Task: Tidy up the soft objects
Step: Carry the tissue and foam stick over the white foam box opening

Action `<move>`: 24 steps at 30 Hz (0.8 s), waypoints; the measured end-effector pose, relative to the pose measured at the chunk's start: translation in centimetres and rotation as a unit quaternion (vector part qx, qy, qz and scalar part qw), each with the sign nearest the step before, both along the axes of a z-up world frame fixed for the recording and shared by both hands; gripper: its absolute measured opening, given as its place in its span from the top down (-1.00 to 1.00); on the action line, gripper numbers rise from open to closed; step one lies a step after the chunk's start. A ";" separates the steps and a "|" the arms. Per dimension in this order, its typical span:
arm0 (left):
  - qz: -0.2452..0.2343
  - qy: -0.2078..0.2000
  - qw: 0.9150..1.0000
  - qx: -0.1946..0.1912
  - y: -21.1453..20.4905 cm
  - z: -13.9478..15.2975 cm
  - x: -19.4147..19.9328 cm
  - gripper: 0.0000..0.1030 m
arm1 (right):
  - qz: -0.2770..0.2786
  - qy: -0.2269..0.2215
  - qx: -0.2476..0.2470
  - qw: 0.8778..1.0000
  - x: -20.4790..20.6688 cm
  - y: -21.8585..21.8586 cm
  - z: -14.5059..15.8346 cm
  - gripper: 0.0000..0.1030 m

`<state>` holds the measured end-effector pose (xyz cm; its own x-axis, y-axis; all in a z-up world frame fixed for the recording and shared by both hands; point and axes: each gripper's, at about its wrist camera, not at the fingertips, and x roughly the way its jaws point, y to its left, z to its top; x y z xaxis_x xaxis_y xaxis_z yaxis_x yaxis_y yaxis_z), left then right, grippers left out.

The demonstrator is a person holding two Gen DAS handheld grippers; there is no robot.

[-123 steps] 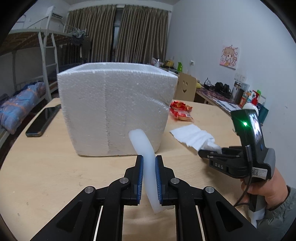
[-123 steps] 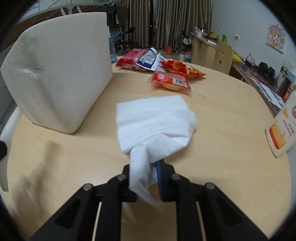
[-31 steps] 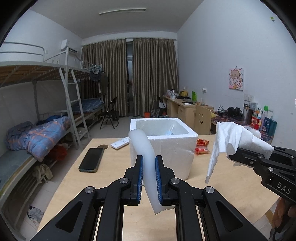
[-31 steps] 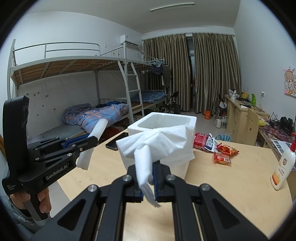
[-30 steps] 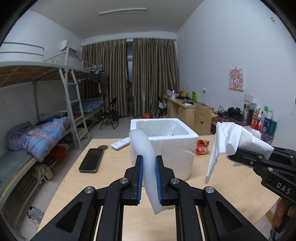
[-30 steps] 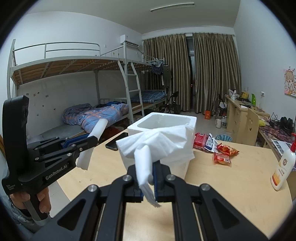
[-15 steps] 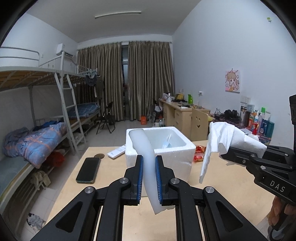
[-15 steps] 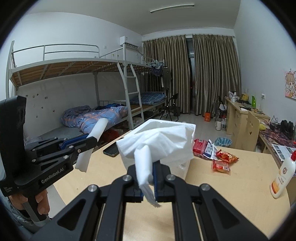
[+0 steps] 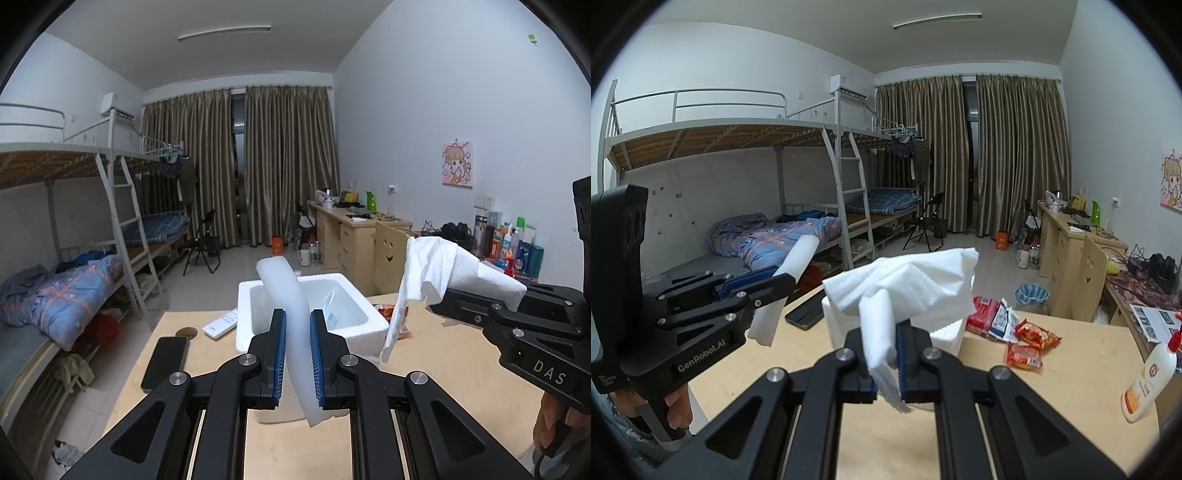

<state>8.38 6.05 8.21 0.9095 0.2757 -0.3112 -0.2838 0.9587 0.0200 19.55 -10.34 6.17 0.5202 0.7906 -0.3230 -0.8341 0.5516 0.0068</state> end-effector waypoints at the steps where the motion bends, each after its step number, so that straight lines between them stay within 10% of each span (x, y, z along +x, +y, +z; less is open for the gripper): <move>1: -0.001 0.000 1.000 0.000 0.1 0.1 0.3 0.74 | 0.000 -0.001 0.001 1.000 0.2 0.2 0.2 0.80; 24: -0.019 0.012 1.000 -0.018 4.4 0.3 6.8 0.74 | 0.004 0.017 0.001 1.000 5.7 4.6 0.6 0.80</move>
<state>15.17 10.50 8.55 0.9109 0.2306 -0.3422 -0.2480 0.9687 -0.0073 25.21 -5.77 6.72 0.5022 0.7955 -0.3391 -0.8379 0.5446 0.0365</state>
